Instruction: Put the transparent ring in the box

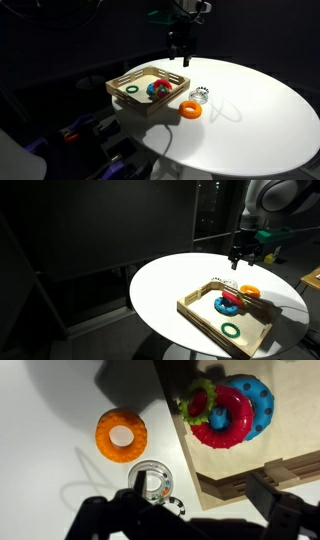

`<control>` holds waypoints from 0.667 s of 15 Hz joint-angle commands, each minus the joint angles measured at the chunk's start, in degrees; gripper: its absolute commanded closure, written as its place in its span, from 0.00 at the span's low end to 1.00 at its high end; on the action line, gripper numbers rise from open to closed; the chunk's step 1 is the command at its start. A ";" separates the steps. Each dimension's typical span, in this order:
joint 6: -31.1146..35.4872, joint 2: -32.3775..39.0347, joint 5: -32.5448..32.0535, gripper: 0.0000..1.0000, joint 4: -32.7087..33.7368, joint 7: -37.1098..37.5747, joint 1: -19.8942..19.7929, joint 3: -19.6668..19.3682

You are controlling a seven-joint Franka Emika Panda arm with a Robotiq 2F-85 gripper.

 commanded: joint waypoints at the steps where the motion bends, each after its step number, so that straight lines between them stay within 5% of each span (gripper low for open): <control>1: 0.45 2.18 1.80 0.00 2.50 -3.64 -0.73 -0.34; 10: 0.69 1.80 0.75 0.00 1.46 -2.02 -0.14 -0.61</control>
